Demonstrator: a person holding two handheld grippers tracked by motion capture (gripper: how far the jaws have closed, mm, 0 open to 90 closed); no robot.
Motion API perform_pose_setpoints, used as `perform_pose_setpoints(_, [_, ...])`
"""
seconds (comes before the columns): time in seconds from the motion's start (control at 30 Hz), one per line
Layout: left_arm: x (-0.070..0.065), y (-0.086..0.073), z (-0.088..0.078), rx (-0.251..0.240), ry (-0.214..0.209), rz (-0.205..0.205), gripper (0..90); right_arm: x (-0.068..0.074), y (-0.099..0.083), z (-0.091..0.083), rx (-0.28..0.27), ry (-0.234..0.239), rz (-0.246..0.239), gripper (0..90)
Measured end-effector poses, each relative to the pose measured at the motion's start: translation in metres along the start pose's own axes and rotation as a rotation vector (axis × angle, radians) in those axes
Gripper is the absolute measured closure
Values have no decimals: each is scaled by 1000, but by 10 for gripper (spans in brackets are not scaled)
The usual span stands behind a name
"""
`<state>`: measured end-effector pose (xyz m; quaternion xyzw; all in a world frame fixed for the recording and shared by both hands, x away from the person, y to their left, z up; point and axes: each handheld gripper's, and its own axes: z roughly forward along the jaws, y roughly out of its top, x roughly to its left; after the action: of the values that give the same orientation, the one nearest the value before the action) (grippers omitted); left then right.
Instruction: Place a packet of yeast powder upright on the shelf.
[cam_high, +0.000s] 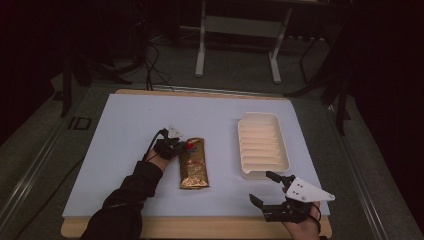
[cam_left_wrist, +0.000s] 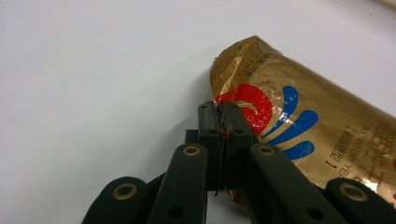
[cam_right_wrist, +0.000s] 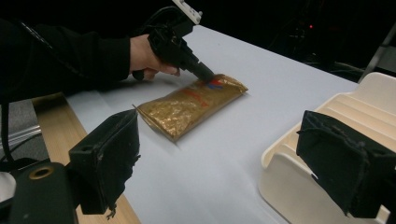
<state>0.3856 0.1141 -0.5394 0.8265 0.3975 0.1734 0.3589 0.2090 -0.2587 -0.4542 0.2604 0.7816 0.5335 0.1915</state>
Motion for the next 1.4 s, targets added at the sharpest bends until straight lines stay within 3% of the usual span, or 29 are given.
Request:
perform_pose_setpoints(0.3, [-2,8,-16,-45,-13,2,893,0,1,-1,-4,-8,-5,133])
perform_pose_setpoints(0.43, [-5,13,-26,-87,-20,2,893,0,2,-4,-35,-11,3,140])
perform_pose_setpoints(0.63, [-8,16,-36,-107,-25,13,893,0,1,-4,-24,-19,0,140])
perform_pose_setpoints(0.8, [-11,21,-50,-136,-49,22,893,-1,2,-5,-39,-19,10,143])
perform_pose_setpoints(1.0, [-24,29,-70,-188,-75,57,893,-1,2,-6,-42,-27,9,143])
perform_pose_setpoints(1.17, [-33,32,-81,-203,-84,82,893,-1,3,-7,-46,-30,9,146])
perform_pose_setpoints(1.4, [-42,33,-92,-228,-110,83,893,-1,3,-7,-44,-37,4,146])
